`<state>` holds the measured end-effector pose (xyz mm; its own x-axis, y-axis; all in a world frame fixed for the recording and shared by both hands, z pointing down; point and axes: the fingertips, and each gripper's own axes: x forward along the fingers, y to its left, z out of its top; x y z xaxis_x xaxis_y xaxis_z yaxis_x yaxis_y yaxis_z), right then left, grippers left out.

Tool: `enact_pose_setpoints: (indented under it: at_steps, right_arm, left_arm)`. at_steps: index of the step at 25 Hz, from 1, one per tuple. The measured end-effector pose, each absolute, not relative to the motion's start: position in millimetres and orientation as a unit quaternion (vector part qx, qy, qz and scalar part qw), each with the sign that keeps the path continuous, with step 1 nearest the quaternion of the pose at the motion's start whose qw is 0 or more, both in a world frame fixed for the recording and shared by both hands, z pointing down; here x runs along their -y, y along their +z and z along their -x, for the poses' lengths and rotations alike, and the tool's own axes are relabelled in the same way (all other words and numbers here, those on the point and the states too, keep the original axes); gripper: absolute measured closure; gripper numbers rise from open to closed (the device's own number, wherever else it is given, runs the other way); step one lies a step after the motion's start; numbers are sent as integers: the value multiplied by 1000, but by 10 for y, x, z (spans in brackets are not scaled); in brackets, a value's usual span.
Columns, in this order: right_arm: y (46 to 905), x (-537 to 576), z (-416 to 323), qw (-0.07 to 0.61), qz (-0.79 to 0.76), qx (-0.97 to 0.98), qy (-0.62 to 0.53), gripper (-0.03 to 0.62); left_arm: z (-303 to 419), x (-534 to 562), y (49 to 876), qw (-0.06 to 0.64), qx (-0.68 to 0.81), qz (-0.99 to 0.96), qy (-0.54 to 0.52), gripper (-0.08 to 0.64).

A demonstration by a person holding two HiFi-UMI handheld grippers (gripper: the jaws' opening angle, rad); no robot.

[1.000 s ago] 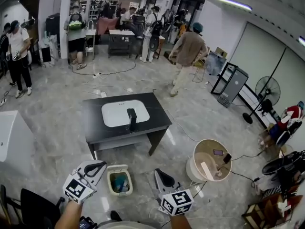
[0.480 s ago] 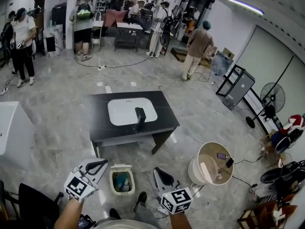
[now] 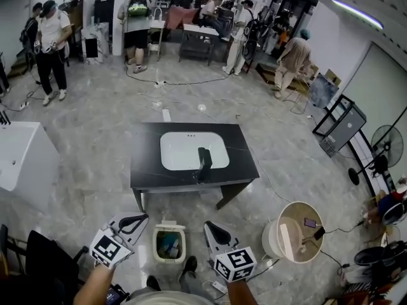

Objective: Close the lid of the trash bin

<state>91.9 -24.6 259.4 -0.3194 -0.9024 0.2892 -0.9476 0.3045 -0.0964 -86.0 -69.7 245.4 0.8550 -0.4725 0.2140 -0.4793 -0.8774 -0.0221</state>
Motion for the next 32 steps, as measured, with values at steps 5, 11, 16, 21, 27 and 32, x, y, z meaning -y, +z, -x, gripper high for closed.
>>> enact_pose_setpoints:
  at_steps: [5, 11, 16, 21, 27, 32]
  right_arm:
    - [2828, 462, -1008, 102, -547, 817, 151, 565]
    - [3263, 680, -1107, 122, -520, 825, 187, 565]
    - [3595, 834, -1181, 136, -507, 825, 211, 565]
    - [3932, 974, -1212, 146, -503, 819, 235, 565]
    - [4328, 1101, -1214, 159, -504, 811, 253, 565]
    - [4660, 1165, -1249, 167, -502, 804, 271, 565]
  left_arm:
    - [723, 821, 2678, 28, 259, -958, 122, 546]
    - [518, 934, 3060, 75, 267, -950, 144, 546]
    - [397, 1094, 3445, 83, 264, -947, 163, 546]
    - [365, 1266, 3942, 83, 257, -944, 190, 546]
    - [339, 1358, 4564, 143, 252, -934, 211, 545]
    - [324, 1397, 5075, 168, 248, -925, 234, 545]
